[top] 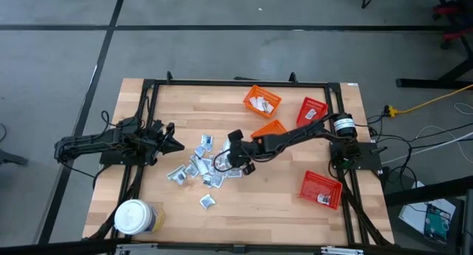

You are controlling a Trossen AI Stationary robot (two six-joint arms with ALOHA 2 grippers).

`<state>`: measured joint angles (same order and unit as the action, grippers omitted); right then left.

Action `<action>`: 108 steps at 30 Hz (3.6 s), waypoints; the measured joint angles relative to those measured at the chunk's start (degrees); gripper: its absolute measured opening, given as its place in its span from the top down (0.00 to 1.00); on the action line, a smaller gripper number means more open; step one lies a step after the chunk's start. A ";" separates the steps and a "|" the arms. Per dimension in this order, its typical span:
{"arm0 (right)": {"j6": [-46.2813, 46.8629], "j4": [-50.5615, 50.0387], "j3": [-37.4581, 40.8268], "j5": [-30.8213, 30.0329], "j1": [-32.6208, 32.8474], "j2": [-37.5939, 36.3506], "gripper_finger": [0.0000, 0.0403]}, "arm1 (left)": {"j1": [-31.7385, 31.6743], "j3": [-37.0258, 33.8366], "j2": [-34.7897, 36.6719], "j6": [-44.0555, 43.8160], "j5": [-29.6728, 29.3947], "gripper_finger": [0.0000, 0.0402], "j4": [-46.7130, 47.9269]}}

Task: Pick & Place First Aid Supplies
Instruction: Put the green bandage pack into the top orange bin

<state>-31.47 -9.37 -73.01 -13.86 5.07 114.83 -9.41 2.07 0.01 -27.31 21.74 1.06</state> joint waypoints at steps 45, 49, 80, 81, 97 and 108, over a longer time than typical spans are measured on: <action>7.57 0.52 -0.17 20.28 -4.49 3.30 0.75 | -0.02 0.00 0.00 0.00 0.02 0.96 -0.02; 7.72 0.12 -0.15 21.87 -4.67 3.34 0.87 | -0.01 -0.02 0.00 0.00 0.02 0.96 -0.02; 31.12 -12.65 -14.69 33.50 -8.87 -0.39 1.00 | -0.02 -0.01 0.00 0.00 0.00 0.96 -0.01; 31.09 -13.67 -15.94 33.57 -8.90 -0.39 1.00 | -0.02 -0.02 0.00 0.00 0.02 0.96 -0.04; 32.34 -24.87 -23.09 37.11 -17.16 -5.15 1.00 | -0.01 -0.01 0.00 0.00 0.01 0.96 -0.02; 33.06 -32.99 -23.06 31.56 -27.26 -8.02 1.00 | -0.02 -0.01 0.00 0.00 0.01 0.96 -0.02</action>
<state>1.58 -42.35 -96.07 17.69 -22.18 106.80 -9.43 2.06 0.01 -27.31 21.75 1.04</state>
